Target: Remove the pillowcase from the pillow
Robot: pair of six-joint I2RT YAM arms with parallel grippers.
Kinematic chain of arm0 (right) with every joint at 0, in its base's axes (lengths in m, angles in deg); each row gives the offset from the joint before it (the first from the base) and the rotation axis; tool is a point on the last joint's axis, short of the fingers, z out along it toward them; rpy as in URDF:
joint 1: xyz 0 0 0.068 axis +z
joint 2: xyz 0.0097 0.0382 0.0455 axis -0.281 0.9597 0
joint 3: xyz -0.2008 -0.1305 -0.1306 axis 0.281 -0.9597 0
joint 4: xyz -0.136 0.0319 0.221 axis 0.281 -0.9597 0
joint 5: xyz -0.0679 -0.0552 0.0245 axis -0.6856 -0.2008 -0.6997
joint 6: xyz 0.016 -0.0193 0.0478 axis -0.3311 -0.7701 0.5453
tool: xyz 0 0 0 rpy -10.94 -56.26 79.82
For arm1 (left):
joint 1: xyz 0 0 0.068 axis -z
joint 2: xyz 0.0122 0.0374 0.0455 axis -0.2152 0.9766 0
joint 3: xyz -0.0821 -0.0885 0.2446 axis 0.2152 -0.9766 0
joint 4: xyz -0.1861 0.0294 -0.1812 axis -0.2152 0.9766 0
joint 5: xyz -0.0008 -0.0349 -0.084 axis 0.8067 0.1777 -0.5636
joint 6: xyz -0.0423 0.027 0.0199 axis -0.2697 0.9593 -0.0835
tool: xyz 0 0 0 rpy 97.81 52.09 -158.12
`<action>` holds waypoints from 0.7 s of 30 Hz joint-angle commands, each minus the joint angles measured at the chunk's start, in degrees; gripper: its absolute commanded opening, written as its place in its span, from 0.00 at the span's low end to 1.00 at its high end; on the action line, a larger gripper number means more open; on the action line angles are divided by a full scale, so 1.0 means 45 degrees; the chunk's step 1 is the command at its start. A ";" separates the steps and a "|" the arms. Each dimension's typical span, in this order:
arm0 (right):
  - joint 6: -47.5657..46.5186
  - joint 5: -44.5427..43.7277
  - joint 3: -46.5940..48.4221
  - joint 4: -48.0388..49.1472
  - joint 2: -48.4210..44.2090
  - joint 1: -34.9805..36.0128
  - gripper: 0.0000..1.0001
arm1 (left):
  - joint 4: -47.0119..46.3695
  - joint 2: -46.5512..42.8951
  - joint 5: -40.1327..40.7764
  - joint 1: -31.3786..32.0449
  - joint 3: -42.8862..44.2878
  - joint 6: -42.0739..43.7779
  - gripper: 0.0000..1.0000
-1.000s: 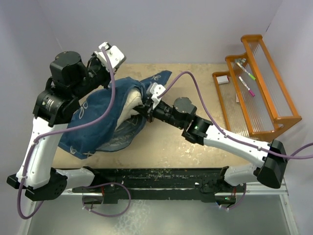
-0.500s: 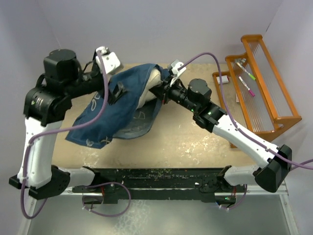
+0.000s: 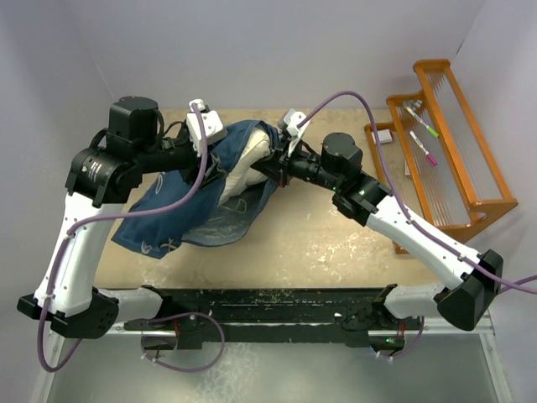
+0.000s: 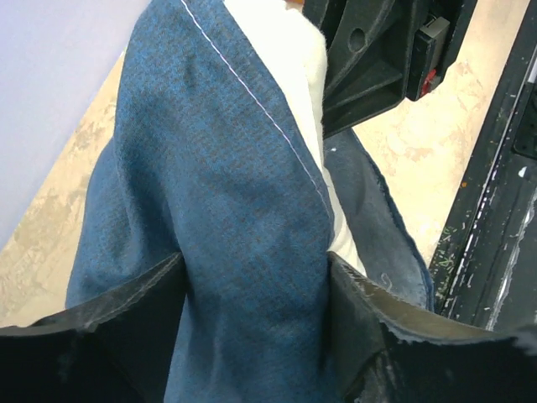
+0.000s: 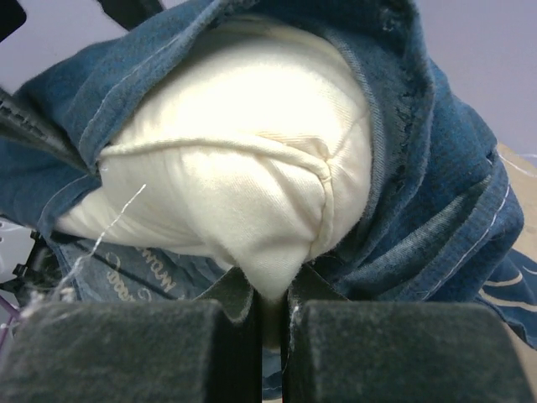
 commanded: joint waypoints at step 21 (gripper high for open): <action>-0.0251 -0.0309 0.0052 0.0488 -0.0922 -0.0045 0.00 | -0.1915 -0.1409 0.2784 -0.0044 -0.0270 -0.0712 0.23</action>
